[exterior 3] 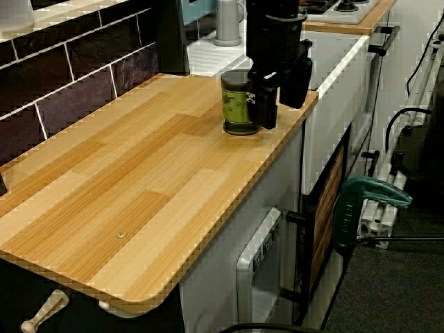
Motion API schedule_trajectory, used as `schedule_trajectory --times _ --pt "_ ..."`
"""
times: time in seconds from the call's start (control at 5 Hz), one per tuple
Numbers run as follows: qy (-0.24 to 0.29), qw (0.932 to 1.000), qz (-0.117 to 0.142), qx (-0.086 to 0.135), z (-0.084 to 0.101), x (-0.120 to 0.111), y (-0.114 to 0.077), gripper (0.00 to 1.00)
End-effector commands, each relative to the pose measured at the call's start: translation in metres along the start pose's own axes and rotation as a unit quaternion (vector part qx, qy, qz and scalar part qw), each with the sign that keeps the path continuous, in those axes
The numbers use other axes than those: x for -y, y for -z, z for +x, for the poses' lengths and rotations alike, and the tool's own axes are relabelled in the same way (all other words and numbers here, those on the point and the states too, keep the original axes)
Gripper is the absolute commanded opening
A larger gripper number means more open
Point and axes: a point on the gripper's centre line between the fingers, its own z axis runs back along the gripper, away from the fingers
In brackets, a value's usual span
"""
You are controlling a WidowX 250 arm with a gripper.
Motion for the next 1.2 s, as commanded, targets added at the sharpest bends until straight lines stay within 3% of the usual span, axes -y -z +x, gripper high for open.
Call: schedule_trajectory --times 0.0,0.4,0.6,1.0 --pt "-0.014 0.9998 0.003 0.013 0.037 0.0 0.005 1.0" --pt "-0.028 0.9996 0.002 0.011 0.076 0.005 0.011 1.0" --pt "-0.03 0.9995 0.0 0.008 0.086 0.005 0.011 1.0" --pt "-0.015 0.9998 -0.007 0.01 0.079 -0.002 0.002 1.0"
